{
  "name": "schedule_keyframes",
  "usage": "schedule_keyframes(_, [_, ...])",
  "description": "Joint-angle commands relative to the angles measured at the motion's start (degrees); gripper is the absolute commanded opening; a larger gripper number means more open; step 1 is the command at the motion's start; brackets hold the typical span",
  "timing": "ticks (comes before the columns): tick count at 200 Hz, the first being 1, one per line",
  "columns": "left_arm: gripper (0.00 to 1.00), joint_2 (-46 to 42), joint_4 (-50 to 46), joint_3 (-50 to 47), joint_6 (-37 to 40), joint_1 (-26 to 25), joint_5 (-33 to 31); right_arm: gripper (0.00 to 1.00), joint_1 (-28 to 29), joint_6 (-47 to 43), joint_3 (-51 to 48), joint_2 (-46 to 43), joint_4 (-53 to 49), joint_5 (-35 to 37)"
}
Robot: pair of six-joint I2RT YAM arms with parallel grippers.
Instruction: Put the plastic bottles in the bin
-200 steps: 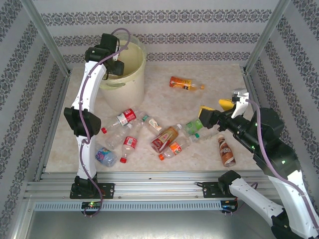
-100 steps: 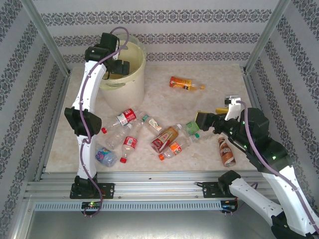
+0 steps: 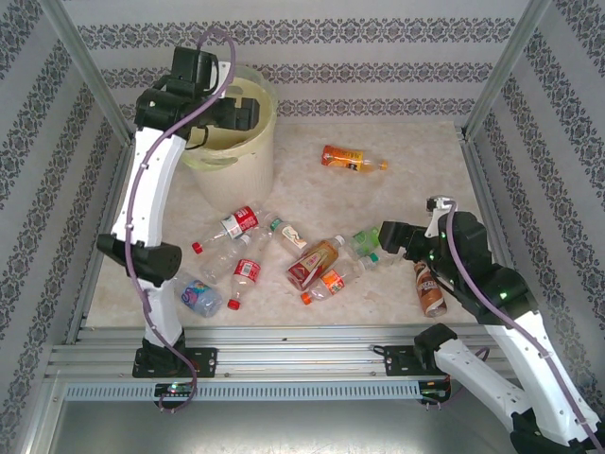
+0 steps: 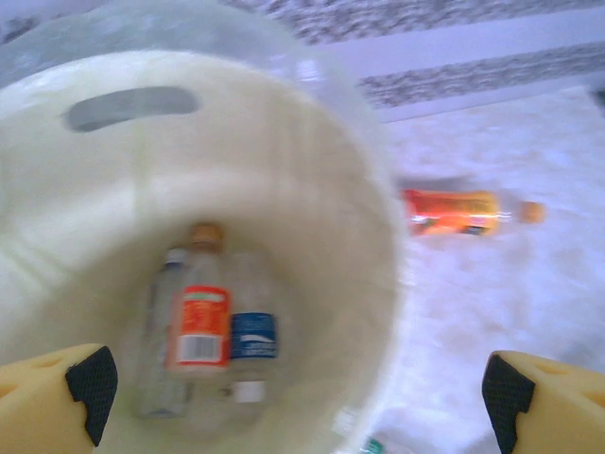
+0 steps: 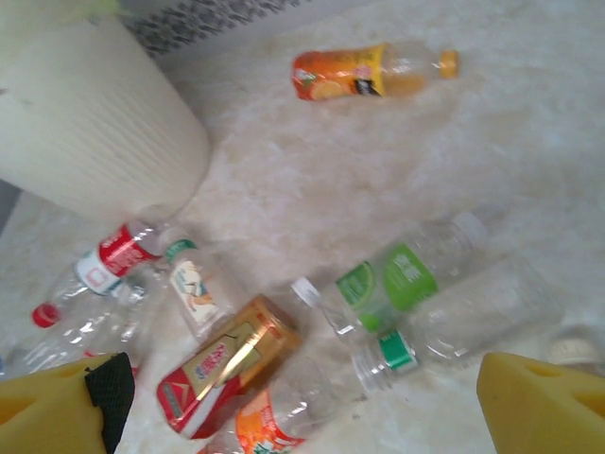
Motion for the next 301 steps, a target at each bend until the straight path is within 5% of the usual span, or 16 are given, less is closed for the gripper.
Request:
schedule_keyframes(1, [1.00,-4.98,7.23,-8.18,-0.54,-2.31,9.82,0.94,-2.42,2.07,-1.58,0.68,-3.30,2.51])
schedule_keyframes(37, [1.00,-16.29,21.84,-27.89,-2.04,-7.11,21.95,0.95,-9.69,1.31,-5.16,3.75,-4.87,4.27])
schedule_keyframes(62, [1.00,-23.57,41.28,-46.39,-9.23,-8.32,35.60,0.97,-15.09,1.18,-9.41,6.71,-1.20,2.31])
schedule_keyframes(93, [1.00,-27.81,55.66,-61.27,-15.70,-10.25,41.81,0.98,-18.69,0.22,-11.82,10.86,0.57,2.72])
schedule_keyframes(171, [1.00,-28.57,56.82,-68.24,-13.53,-14.78,43.44,0.94,-24.43,-2.63,-14.68,20.37,3.06,4.60])
schedule_keyframes(301, [1.00,-28.89,53.65,-69.23,-11.60,-17.01,41.95,0.86,-25.19,-3.20,-16.35,33.37,7.58,3.40])
